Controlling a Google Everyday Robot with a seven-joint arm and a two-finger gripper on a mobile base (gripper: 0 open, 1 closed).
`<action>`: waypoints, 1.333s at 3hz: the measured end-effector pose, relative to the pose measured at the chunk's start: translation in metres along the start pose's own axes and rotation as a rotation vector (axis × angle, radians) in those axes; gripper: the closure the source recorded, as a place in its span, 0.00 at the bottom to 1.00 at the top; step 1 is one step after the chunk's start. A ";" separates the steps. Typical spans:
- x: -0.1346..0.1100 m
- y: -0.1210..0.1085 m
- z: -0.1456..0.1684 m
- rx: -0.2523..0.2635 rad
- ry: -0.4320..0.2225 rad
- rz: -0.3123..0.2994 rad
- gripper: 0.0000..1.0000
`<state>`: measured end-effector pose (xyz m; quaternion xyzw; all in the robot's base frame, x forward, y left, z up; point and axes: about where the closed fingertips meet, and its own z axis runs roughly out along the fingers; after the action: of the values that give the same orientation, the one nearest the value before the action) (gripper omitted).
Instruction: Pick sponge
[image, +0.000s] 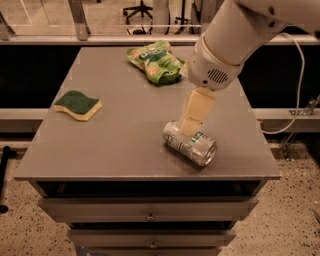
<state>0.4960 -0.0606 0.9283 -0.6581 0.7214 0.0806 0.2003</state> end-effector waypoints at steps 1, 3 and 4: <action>-0.044 -0.005 0.045 -0.047 -0.102 -0.001 0.00; -0.141 -0.025 0.110 -0.070 -0.265 -0.013 0.00; -0.179 -0.040 0.129 -0.074 -0.326 0.000 0.00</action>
Offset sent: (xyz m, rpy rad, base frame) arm 0.0583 0.1929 -0.0565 0.2994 0.0407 0.0938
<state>0.5684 0.1474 0.8878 -0.6433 0.6757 0.2129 0.2902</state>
